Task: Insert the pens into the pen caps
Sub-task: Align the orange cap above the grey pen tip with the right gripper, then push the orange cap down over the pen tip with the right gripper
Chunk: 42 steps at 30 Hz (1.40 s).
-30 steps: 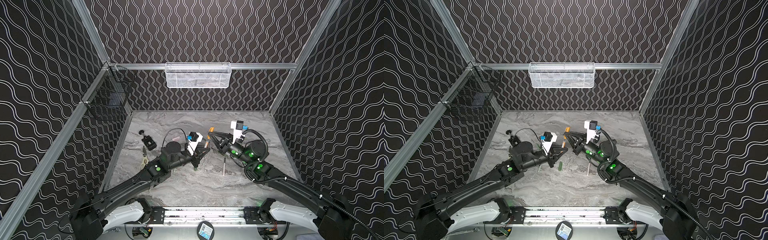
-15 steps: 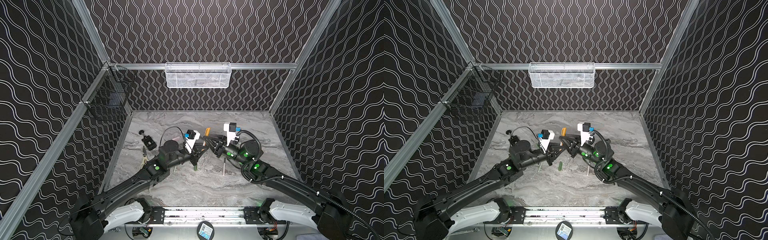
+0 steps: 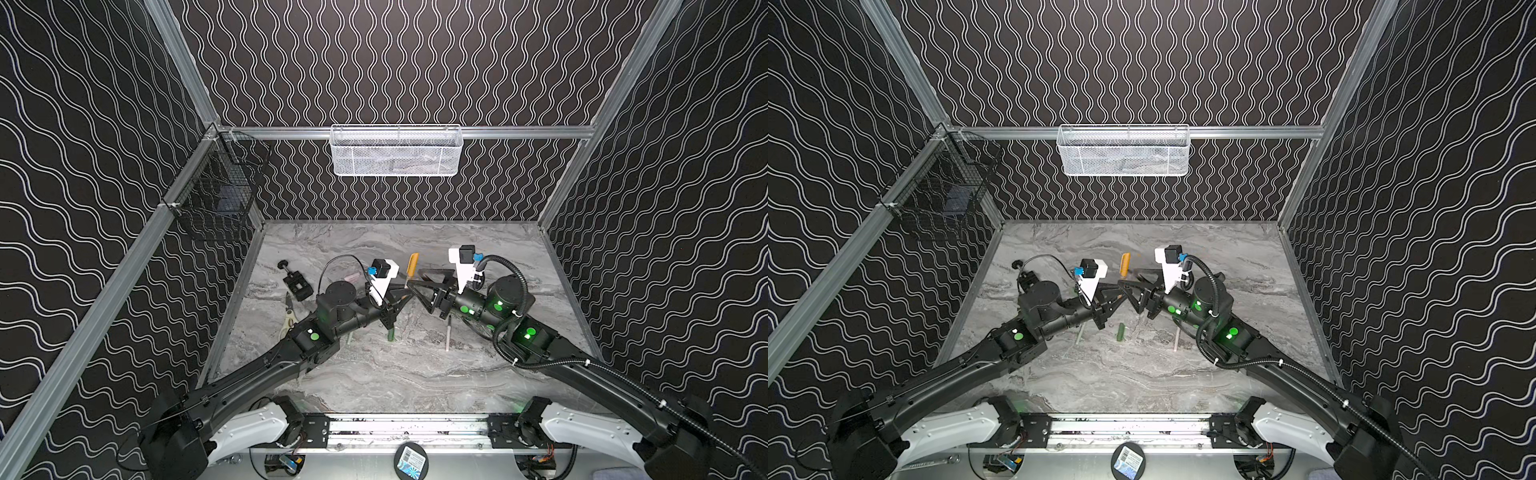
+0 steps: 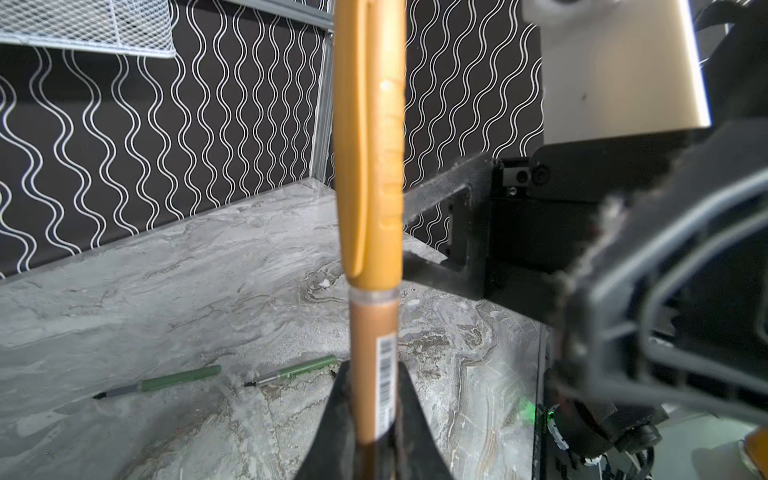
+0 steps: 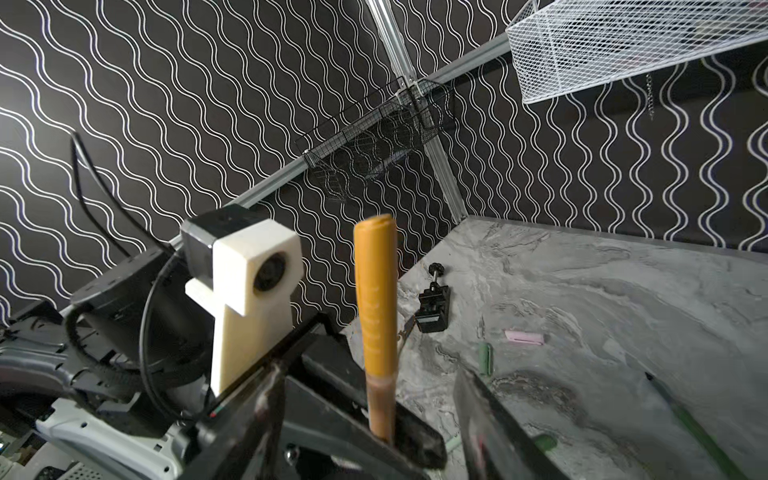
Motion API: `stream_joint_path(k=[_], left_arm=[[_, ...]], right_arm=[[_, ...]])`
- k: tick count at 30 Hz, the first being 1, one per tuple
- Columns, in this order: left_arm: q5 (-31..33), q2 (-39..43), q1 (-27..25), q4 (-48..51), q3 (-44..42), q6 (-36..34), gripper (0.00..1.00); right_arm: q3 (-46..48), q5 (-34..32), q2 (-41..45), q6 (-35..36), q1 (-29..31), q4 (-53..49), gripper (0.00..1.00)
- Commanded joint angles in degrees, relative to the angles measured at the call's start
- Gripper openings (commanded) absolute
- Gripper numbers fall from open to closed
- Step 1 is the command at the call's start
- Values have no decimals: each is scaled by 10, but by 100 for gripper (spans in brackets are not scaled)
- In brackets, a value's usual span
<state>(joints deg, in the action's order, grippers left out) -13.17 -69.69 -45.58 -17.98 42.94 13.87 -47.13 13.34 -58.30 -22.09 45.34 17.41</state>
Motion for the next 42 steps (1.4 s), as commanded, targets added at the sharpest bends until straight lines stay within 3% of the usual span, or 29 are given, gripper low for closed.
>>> stream_joint_path(k=[1, 4, 9, 16, 23, 31, 42], left_arm=[[14, 2, 1, -31, -4, -22, 0], [12, -1, 1, -36, -4, -24, 0], [2, -10, 1, -32, -1, -22, 0], [-5, -8, 1, -29, 1, -20, 0], [-7, -2, 1, -28, 1, -19, 0], [-8, 5, 1, -44, 1, -14, 0], [25, 2, 1, -40, 79, -32, 0]], right_arm=[[-37, -31, 18, 46, 0, -91, 64], [-89, -54, 13, 60, -7, -163, 57], [-180, 23, -38, 80, -25, -224, 40], [-249, 12, -93, 72, -28, -254, 39], [-251, 38, -105, 68, -27, -251, 33], [-231, 79, -117, 67, -26, -243, 0], [-196, 98, -116, 79, -26, -238, 0]])
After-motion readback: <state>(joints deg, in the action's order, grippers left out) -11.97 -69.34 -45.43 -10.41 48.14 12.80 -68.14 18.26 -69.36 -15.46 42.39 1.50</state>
